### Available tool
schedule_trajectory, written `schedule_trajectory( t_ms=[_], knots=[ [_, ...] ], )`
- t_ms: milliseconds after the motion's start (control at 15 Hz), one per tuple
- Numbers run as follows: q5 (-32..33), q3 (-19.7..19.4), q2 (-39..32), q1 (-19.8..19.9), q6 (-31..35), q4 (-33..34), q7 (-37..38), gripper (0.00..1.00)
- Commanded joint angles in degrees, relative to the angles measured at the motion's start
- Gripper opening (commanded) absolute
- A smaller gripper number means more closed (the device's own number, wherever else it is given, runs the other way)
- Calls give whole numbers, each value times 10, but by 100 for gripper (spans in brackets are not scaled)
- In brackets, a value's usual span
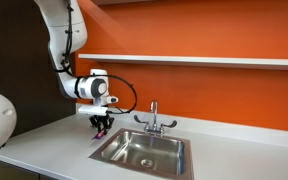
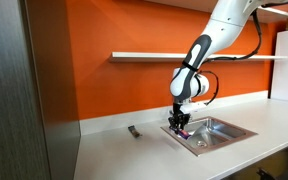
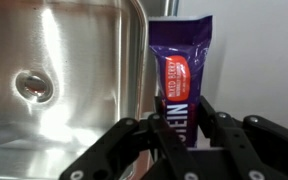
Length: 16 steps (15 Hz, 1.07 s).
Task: Put the purple chocolate bar inside the sink
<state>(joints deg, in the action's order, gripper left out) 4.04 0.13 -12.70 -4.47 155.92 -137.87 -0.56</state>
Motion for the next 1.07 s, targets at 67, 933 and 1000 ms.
schedule_trajectory(
  t_ms=[67, 933, 1000],
  knots=[
    [-11, -5, 36, 16, 23, -41, 20, 12],
    [-6, -9, 18, 17, 27, -32, 20, 12],
    [-4, -12, 10, 18, 29, -25, 23, 12]
  ],
)
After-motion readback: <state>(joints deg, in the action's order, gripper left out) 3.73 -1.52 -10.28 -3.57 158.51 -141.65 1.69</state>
